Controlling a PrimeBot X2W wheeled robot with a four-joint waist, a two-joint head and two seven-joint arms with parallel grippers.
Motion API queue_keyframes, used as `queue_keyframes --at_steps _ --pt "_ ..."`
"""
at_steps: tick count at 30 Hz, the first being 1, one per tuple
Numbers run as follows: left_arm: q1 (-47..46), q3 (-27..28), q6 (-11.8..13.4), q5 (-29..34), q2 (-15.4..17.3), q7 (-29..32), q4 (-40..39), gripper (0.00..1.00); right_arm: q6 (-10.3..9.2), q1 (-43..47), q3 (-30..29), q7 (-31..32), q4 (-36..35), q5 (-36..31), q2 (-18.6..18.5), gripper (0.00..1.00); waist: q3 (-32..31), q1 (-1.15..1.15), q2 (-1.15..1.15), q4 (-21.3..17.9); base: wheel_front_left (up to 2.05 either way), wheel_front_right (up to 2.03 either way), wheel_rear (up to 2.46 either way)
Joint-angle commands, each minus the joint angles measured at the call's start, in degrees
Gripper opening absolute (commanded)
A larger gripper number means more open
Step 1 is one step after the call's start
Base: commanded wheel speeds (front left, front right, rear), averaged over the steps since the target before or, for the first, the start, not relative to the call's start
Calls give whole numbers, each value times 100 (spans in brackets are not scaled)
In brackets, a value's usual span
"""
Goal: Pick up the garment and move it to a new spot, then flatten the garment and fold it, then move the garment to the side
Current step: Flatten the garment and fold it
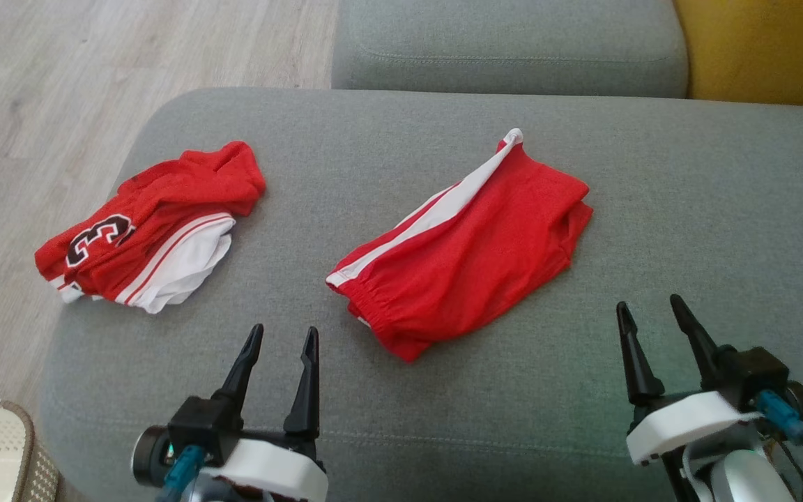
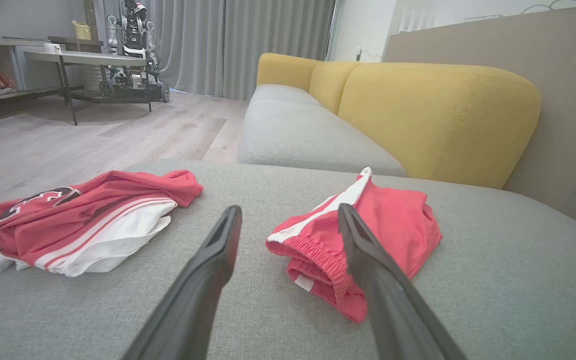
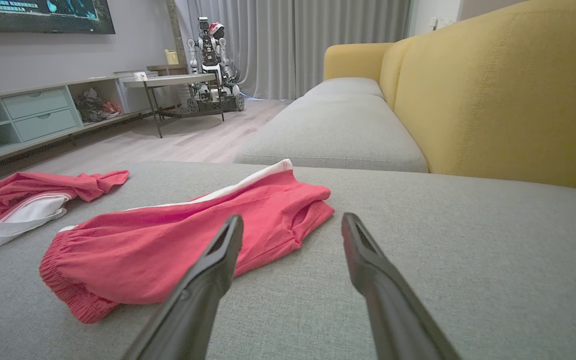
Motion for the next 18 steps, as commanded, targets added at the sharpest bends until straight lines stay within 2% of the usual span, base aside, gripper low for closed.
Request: queue_keyframes --at_steps 1,11,15,18 --pt "-258 164 45 52 13 -70 -204 100 0 -89 110 -54 -230 -75 5 100 9 0 0 7 0 0 0" --pt "-297 175 56 64 13 -70 -176 100 0 -58 -21 -54 -262 -137 95 100 54 0 0 0 0 0 0" --pt "-360 107 33 63 13 -70 -159 100 0 -164 -223 -54 25 -174 108 100 121 0 0 52 0 0 0" --pt "-494 15 36 33 13 -70 -203 100 0 -418 -404 19 350 175 115 100 361 0 0 154 0 0 0"
